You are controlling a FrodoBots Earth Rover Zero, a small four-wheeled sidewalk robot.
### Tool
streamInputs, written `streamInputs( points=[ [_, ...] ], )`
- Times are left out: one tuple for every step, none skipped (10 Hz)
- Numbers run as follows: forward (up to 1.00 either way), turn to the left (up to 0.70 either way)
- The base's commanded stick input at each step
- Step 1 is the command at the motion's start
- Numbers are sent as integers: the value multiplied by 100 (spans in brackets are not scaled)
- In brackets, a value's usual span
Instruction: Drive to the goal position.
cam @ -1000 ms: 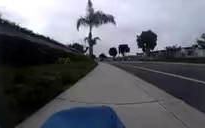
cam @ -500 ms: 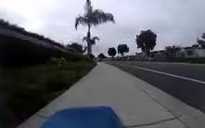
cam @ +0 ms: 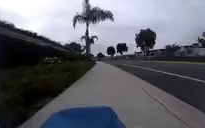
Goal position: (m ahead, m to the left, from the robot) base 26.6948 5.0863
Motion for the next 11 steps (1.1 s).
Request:
streamInputs(
  points=[
    [100, 0],
    [100, 0],
    [100, 0],
    [100, 0],
    [100, 0],
    [100, 0],
    [100, 0],
    [100, 0],
    [100, 0],
    [100, 0],
    [100, 0]
  ],
)
